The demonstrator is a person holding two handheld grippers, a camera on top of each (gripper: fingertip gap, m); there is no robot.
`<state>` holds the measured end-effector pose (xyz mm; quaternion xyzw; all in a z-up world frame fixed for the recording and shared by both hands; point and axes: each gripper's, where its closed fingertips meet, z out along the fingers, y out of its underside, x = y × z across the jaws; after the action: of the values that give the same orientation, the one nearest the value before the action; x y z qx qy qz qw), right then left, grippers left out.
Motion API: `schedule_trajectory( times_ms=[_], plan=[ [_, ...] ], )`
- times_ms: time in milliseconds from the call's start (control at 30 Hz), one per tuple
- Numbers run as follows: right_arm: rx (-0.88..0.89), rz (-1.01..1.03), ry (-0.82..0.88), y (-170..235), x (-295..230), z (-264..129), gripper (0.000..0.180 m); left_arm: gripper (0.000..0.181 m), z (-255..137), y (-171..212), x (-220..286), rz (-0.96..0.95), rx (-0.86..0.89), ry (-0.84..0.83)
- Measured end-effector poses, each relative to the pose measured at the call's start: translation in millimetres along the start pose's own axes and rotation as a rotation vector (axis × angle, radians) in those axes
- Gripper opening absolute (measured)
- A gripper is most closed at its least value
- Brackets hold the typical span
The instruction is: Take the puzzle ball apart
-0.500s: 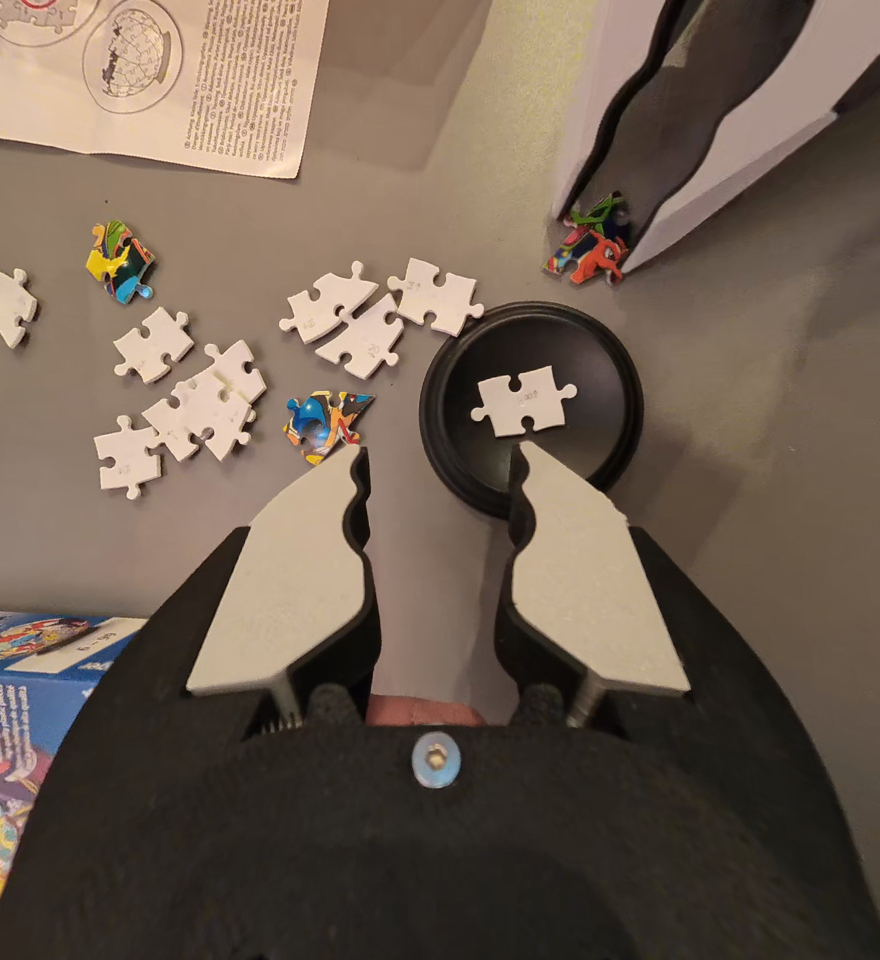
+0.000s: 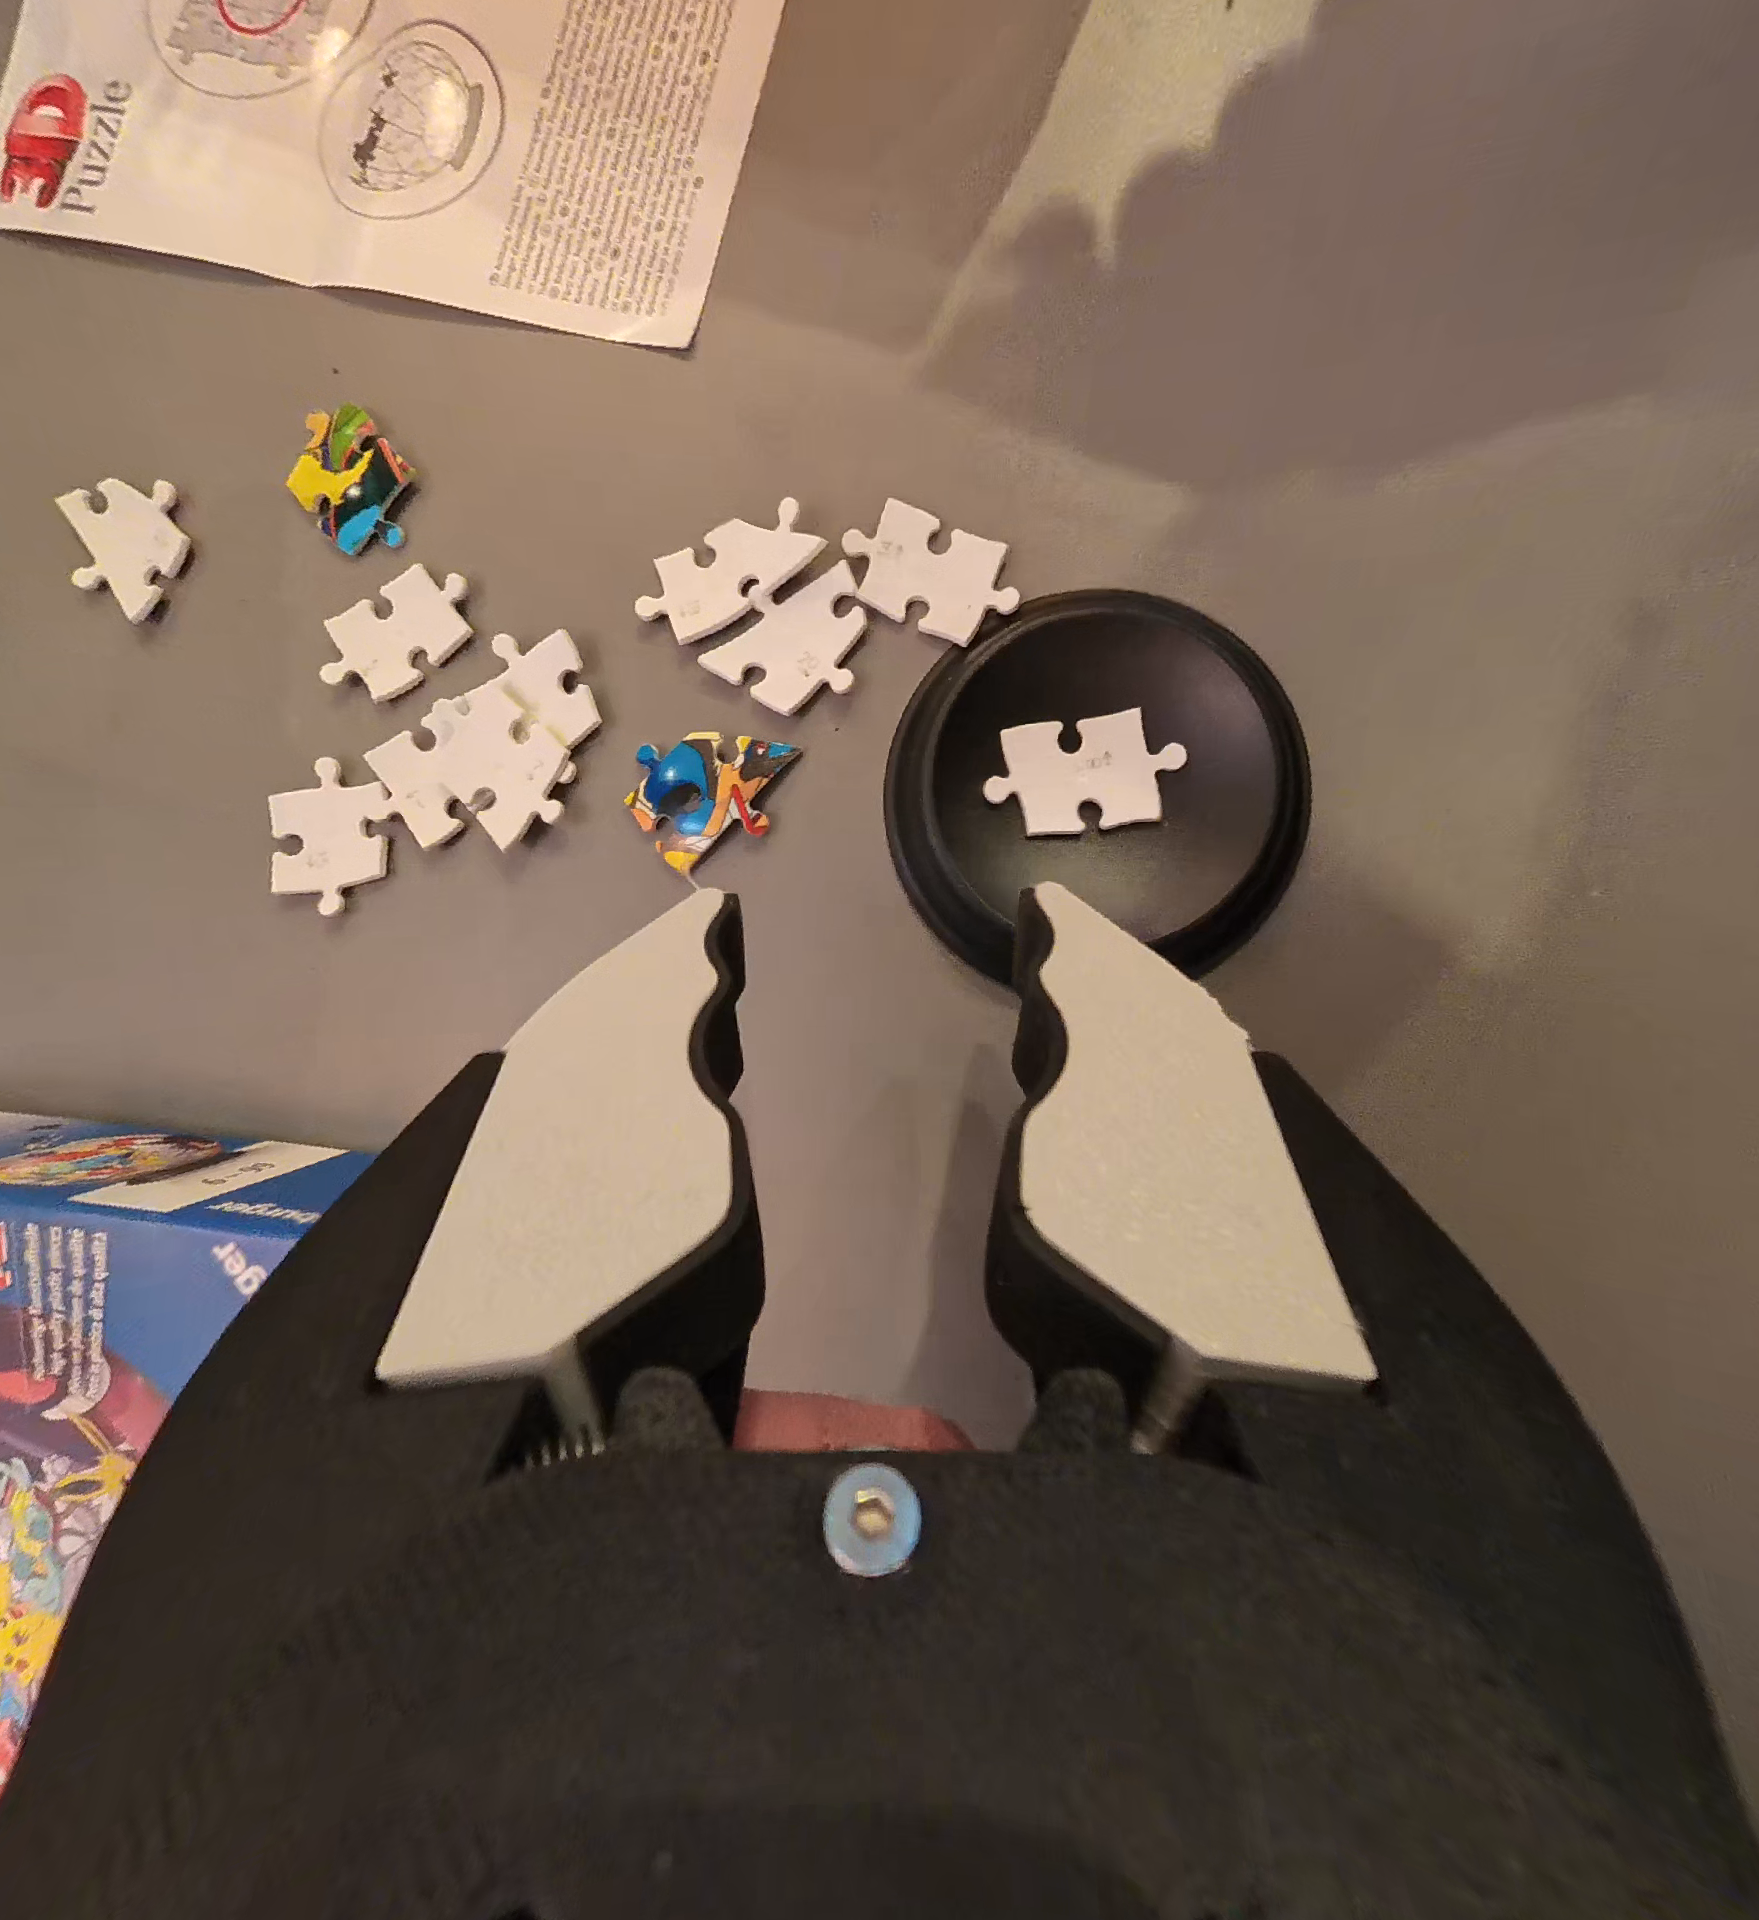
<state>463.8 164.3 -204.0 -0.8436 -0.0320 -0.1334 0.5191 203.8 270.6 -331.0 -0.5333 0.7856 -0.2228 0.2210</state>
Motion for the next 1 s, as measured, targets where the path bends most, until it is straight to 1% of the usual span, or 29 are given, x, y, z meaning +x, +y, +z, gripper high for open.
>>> schedule_trajectory(
  times_ms=[33,67,167,200,267,333,400,467,567,667,767,800,833,1000],
  plan=[
    [-0.054,0.014,0.040,12.6,20.3,6.0,0.052,0.049,-0.5,-0.7,-0.8,-0.002,0.002,-0.003],
    [-0.104,0.023,0.064,25.4,34.6,11.7,0.061,0.049,-0.9,-1.3,-1.3,-0.004,0.005,-0.006],
    [-0.157,-0.002,0.091,41.6,46.0,18.0,0.060,0.049,-2.0,-1.1,-0.2,-0.004,0.006,-0.006],
    [-0.137,-0.030,0.088,35.8,39.3,14.9,0.051,0.049,-2.0,0.5,-0.3,-0.006,0.001,-0.007],
    [-0.089,-0.080,0.020,18.0,7.4,9.7,0.035,0.049,-1.7,3.4,-0.7,-0.018,0.001,-0.004],
    [-0.026,-0.086,-0.137,-1.7,-45.2,10.3,0.033,0.049,-0.3,5.6,-2.1,-0.030,0.001,-0.005],
    [-0.006,-0.062,-0.323,-12.5,-107.2,19.3,0.040,0.049,1.7,6.5,-3.0,-0.038,0.003,-0.007],
    [-0.063,-0.085,-0.410,-4.3,-155.1,43.0,0.044,0.049,3.0,4.8,-2.2,-0.045,0.013,-0.007],
    [-0.185,-0.070,-0.481,22.8,-199.0,87.4,0.047,0.049,1.8,3.3,1.7,-0.045,0.025,-0.005],
    [-0.282,-0.058,-0.503,45.4,-212.2,116.9,0.045,0.049,-3.1,5.4,3.1,-0.050,0.036,-0.009],
    [-0.331,-0.050,-0.515,58.4,-216.8,129.5,0.028,0.049,-7.3,9.5,1.2,-0.066,0.051,-0.012],
    [-0.320,-0.034,-0.530,56.5,-219.1,130.5,0.018,0.049,-7.7,10.9,0.4,-0.072,0.054,-0.012],
    [-0.315,-0.038,-0.527,55.7,-219.0,131.6,0.013,0.049,-7.8,12.0,-0.3,-0.076,0.057,-0.012],
    [-0.259,-0.050,-0.512,41.6,-215.6,129.0,0.010,0.049,-9.2,14.4,-1.7,-0.085,0.068,-0.018]
  ],
)
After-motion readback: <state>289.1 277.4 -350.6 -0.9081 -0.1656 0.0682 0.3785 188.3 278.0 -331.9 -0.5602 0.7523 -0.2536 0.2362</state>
